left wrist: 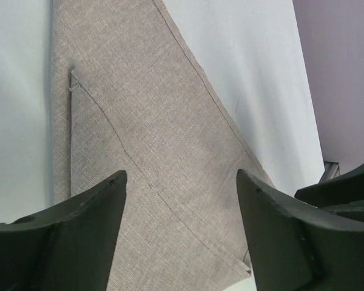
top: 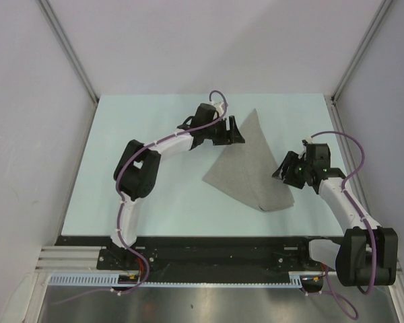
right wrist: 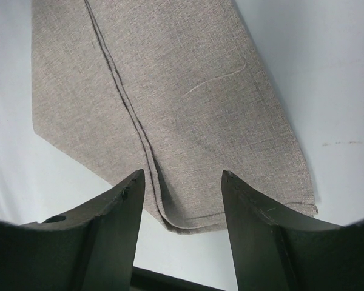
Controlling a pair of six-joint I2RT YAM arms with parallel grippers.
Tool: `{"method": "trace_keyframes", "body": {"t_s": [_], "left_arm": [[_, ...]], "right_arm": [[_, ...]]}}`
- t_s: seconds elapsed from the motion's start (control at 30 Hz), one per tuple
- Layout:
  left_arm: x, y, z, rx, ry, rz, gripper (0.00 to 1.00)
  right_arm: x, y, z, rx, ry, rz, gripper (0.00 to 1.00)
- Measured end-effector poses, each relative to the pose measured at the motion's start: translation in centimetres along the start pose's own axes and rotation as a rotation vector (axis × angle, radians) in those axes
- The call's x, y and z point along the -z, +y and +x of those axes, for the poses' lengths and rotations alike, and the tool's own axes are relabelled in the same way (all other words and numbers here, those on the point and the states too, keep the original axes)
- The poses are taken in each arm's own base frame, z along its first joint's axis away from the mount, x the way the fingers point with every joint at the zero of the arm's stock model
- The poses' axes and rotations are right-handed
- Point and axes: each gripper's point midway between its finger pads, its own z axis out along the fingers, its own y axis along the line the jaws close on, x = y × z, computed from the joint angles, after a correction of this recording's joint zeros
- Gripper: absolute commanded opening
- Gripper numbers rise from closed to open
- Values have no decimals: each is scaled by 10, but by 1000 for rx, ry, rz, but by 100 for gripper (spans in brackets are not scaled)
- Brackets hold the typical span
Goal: Fold the napkin, place the utensils inside, and roll it up
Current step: Fold the napkin
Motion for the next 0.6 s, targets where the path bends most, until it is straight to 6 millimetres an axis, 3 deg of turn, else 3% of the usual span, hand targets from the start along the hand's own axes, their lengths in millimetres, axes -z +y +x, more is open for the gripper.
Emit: {"method": "trace_keyframes", "body": {"t_s": [0.17,0.3,0.43,0.6], "left_arm": [[5,8,-10,-19,-34,-31,80],[34,23,-10,-27,-81,-100,75],[62,41,17,-8,-75,-154,70],[71,73,79,38,17,-201,70]], "right_arm": [[0,-1,1,-1,4,3,59],[1,-1,1,-2,3,3,59],[1,0,1,-1,4,0,59],[2,3,3,5,13,-19,59]]}}
